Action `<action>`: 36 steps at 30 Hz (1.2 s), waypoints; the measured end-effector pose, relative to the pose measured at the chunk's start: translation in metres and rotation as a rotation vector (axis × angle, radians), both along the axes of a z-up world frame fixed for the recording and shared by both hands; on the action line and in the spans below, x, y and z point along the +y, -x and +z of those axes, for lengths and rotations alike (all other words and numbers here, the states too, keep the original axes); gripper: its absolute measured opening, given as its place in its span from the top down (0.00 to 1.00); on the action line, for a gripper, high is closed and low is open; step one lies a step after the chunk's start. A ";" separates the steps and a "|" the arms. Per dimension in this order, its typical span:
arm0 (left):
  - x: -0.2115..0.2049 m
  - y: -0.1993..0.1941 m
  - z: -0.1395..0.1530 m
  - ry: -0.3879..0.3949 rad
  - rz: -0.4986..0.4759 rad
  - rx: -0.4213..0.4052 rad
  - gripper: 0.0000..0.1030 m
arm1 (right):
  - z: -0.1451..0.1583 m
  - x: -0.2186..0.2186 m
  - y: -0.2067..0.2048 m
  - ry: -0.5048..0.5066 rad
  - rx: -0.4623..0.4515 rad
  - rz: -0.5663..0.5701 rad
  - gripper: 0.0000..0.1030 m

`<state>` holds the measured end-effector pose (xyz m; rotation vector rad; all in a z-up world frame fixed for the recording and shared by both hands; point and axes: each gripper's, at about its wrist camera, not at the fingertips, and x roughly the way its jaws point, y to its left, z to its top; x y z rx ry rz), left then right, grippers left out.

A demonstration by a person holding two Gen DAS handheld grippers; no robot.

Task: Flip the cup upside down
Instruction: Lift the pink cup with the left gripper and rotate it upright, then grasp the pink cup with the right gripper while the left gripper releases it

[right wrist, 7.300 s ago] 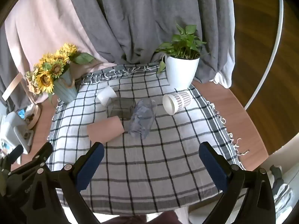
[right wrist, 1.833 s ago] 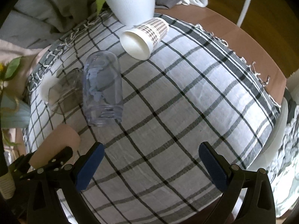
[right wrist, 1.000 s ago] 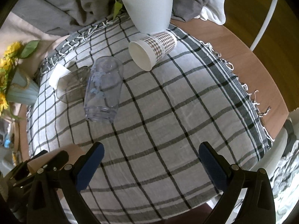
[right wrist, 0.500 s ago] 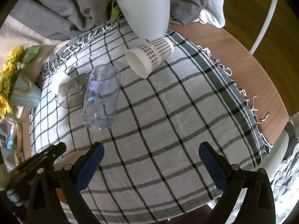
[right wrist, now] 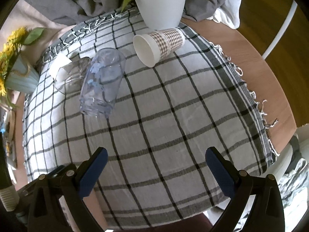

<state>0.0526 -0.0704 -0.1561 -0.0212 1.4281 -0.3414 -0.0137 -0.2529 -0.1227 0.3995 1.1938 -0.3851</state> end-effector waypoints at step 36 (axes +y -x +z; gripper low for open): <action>0.144 0.033 0.041 -0.172 0.169 -0.232 0.01 | -0.021 0.122 -0.036 -0.209 0.188 0.277 0.04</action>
